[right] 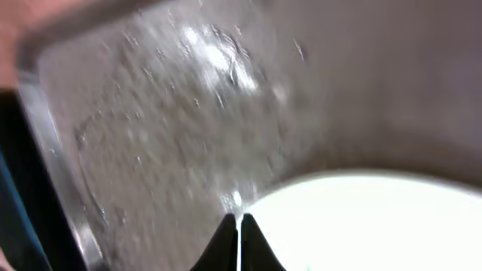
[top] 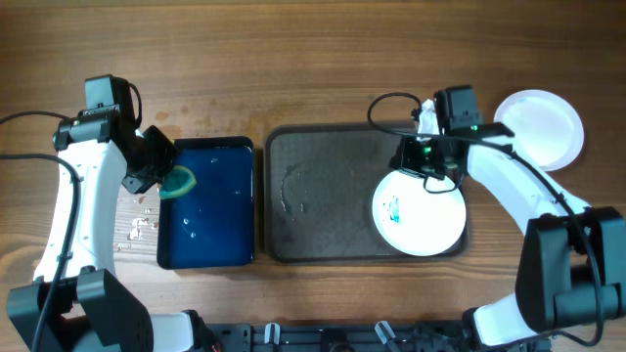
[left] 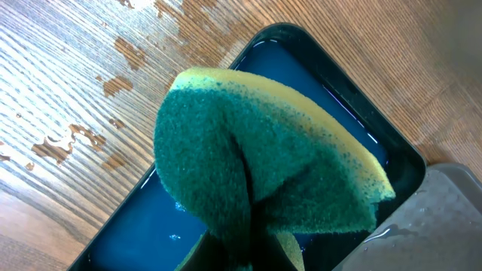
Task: Clean dirty plates on tray and stack at the side
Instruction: 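Pull the gripped plate toward the tray center with the right gripper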
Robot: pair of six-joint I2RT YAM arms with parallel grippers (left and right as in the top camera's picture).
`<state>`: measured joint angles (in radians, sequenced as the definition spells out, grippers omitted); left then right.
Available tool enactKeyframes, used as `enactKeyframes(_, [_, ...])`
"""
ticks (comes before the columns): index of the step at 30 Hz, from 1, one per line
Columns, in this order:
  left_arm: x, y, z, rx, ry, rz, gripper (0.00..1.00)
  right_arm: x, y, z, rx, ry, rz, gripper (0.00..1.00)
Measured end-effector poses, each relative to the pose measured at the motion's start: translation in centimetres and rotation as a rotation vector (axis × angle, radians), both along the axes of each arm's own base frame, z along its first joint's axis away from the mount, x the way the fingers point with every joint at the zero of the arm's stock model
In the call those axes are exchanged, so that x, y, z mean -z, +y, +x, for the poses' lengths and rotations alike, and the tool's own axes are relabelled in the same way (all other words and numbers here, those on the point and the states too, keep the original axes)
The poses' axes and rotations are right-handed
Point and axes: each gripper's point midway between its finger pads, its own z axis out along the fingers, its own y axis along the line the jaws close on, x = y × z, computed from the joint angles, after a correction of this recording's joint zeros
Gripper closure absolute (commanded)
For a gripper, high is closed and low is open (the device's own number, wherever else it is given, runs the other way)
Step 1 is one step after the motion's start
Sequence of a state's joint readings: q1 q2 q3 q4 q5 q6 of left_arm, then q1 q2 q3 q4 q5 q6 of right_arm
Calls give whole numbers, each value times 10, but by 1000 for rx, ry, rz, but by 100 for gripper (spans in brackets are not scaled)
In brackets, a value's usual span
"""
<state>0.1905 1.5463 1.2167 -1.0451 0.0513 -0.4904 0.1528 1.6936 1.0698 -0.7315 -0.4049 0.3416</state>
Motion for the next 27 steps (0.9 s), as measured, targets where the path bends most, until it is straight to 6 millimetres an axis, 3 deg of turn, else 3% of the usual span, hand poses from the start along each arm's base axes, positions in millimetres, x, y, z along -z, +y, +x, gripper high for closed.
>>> enactKeyframes(5, [0,0,-1,0,3,0,96,-49,-30,-23,20,162,-193,87])
enactKeyframes(8, [0,0,-1,0,3,0,96,-71,-49,-54,77,278,-294,86])
enactKeyframes(10, [0,0,-1,0,3,0,96,-76,-58,-71,116,332,-340,67])
enactKeyframes(12, [0,0,-1,0,3,0,96,-77,-62,-79,164,346,-359,61])
enactKeyframes(14, [0,0,-1,0,3,0,96,-76,-67,-92,196,356,-377,56])
enactKeyframes(19, [0,0,-1,0,2,0,96,-60,-73,-115,249,408,-398,64])
enactKeyframes(22, [0,0,-1,0,2,0,96,-35,-74,-125,278,442,-407,67])
enactKeyframes(27, [0,0,-1,0,3,0,96,-5,-77,-139,326,475,-420,59])
